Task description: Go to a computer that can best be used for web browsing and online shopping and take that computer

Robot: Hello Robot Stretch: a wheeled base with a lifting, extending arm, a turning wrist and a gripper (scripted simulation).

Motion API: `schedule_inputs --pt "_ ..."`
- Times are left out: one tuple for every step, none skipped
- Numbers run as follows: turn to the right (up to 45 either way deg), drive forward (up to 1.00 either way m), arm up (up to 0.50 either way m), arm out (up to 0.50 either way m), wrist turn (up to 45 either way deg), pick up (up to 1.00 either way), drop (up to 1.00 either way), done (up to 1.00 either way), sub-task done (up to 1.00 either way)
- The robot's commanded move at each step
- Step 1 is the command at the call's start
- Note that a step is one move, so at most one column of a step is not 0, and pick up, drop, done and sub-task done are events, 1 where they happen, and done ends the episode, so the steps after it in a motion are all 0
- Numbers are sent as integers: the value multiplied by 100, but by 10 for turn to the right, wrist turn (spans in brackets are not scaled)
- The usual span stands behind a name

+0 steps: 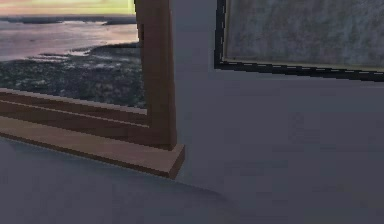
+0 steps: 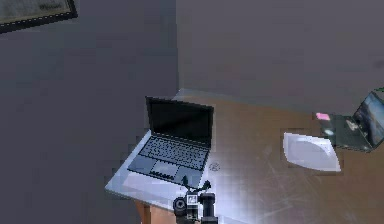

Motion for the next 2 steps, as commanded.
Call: schedule_inputs --pt "0 0 10 0 0 0 0 0 0" --pt "0 0 0 0 0 0 0 100 0"
